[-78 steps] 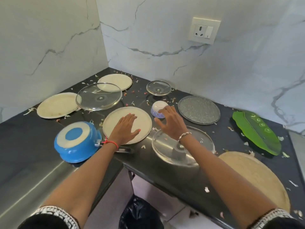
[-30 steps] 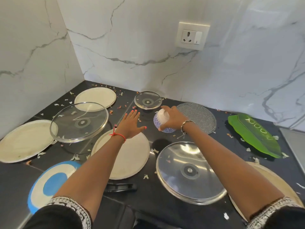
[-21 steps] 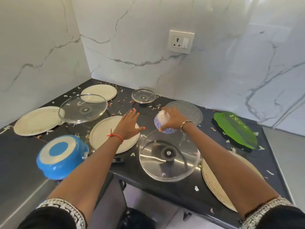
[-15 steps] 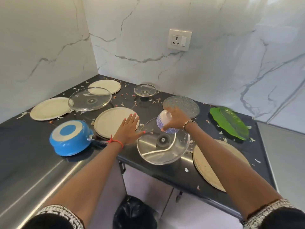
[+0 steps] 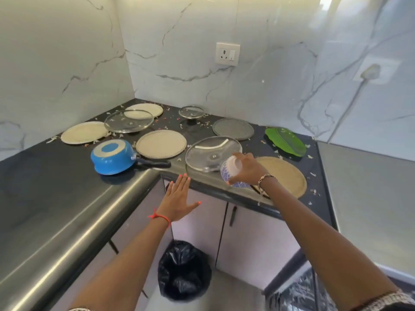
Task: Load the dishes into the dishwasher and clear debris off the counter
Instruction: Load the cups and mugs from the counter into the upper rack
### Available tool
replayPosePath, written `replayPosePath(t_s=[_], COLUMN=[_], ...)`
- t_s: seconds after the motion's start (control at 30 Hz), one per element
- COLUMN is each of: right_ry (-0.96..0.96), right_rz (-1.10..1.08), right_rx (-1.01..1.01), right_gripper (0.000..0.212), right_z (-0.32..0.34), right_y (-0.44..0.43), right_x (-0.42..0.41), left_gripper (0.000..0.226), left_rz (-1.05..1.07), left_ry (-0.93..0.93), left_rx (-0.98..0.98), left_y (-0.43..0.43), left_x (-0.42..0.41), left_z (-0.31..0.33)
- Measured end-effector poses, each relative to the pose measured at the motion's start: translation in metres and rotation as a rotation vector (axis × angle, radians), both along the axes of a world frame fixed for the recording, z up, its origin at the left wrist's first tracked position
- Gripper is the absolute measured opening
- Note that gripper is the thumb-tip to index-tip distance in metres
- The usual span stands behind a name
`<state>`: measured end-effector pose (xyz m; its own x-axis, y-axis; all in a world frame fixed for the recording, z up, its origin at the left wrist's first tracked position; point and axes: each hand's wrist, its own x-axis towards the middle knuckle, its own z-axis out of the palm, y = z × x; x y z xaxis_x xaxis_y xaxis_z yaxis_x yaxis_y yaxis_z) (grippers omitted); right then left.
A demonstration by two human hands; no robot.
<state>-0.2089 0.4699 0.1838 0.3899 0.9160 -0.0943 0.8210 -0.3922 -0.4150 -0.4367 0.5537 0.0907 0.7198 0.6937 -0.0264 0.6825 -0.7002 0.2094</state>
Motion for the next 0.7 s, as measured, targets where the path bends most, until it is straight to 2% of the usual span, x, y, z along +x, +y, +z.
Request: replayPosePath(t_s=[0.2, 0.4, 0.7], right_ry=[-0.001, 0.023, 0.023], right_rz=[-0.04, -0.106, -0.177], right_rx=[-0.062, -0.14, -0.24], right_gripper=[0.098, 0.098, 0.1], right_z=[-0.031, -0.057, -0.097], right_y=[-0.112, -0.212, -0.308], right_x=[-0.061, -0.111, -0.135], left_gripper=[0.11, 0.093, 0.113], left_rz=[-0.046, -0.112, -0.216], left_ry=[0.01, -0.024, 0.022], left_rx=[-0.064, -0.119, -0.143], left_y=[-0.1, -0.19, -0.273], left_x=[-0.048, -0.086, -0.09], left_z=[-0.024, -0.032, -0.057])
